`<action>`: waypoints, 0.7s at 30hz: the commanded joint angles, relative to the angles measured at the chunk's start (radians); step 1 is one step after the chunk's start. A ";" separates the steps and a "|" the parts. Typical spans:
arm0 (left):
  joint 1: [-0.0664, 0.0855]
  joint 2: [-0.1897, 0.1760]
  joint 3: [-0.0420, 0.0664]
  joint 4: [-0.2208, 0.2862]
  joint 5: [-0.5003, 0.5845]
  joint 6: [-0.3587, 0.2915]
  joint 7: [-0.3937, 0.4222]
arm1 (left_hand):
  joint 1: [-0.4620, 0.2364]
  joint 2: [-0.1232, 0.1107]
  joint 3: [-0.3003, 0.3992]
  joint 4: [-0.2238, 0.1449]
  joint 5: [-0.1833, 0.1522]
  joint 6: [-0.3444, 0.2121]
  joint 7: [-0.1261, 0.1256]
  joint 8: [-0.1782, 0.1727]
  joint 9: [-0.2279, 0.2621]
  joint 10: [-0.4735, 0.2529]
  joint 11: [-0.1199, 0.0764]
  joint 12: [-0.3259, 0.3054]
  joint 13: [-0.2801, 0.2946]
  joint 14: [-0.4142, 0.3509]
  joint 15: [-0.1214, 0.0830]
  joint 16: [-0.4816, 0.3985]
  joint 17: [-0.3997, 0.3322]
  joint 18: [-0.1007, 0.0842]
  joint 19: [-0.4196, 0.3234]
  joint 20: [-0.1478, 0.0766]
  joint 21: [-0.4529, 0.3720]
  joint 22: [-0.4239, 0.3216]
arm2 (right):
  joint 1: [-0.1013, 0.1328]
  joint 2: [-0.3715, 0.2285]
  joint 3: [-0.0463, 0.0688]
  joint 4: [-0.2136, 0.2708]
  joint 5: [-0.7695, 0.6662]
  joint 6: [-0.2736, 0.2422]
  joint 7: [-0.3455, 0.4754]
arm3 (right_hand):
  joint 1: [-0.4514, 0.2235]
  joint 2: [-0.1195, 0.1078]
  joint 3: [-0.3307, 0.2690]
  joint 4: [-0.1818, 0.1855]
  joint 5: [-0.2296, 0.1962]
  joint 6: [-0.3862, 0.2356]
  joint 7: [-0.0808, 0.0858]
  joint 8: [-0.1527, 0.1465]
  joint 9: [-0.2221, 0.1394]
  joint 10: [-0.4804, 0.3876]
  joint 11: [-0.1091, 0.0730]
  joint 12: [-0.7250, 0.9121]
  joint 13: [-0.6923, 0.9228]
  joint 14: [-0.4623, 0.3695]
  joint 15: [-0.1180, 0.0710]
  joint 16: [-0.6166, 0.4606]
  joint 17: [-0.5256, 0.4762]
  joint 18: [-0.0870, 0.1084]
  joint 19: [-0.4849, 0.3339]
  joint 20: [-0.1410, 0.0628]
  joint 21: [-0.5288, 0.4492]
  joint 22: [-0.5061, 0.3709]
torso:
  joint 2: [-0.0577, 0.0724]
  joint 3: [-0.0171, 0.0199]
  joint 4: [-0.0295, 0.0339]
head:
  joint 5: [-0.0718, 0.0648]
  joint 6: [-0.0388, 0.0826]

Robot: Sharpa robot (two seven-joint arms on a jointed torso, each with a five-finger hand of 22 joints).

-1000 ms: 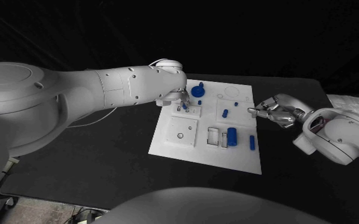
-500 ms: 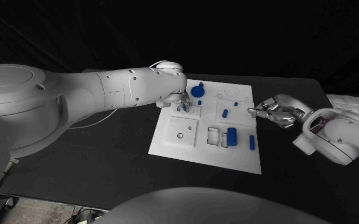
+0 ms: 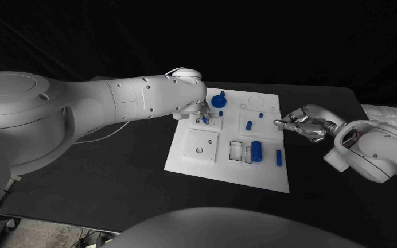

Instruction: Assemble the parts on the task board

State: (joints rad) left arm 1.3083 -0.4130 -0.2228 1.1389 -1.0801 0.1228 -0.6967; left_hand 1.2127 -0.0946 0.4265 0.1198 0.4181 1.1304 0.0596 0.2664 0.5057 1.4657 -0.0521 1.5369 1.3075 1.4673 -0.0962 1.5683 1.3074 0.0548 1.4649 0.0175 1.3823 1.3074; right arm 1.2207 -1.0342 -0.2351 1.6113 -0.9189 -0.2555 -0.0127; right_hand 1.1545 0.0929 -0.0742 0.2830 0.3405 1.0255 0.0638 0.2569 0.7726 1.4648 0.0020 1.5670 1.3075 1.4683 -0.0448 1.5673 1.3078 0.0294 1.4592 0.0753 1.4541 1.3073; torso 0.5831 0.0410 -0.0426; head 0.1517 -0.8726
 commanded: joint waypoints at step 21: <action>-0.010 0.002 0.000 0.012 0.015 -0.022 -0.137 | 0.000 0.001 0.037 -0.022 0.002 0.048 -0.048 0.005 0.079 0.069 -0.008 -0.019 0.205 0.104 -0.010 0.003 0.263 -0.009 0.012 -0.009 -0.008 0.196 | -0.007 -0.002 0.000 -0.001 -0.003 0.009 0.003 | 0.013 0.002 -0.005 0.001 0.006 -0.002 0.003 -0.005 0.000 0.106 0.005 0.004 0.263 0.103 0.006 0.003 0.263 0.008 -0.004 0.000 -0.003 0.213 | 0.001 0.0000 -0.0004 | -0.001 0.000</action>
State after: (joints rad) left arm 1.3037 -0.4135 -0.2214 1.1489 -1.0725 0.1027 -0.6968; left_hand 1.2097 -0.0976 0.4307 0.1241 0.4150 1.1289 0.0581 0.2663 0.5481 1.4634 -0.0544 1.5213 1.3075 1.4632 -0.0997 1.5683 1.3073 0.0548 1.4649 0.0176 1.3786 1.3074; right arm 1.2152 -1.0357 -0.2351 1.6093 -0.9185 -0.2557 -0.0127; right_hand 1.1598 0.0982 -0.0742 0.2830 0.3405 1.0255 0.0638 0.2570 0.7726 1.4648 0.0020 1.5670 1.3075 1.4683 -0.0448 1.5673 1.3076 0.0294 1.4592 0.0753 1.4541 1.3080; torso 0.5832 0.0411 -0.0432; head 0.1524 -0.8726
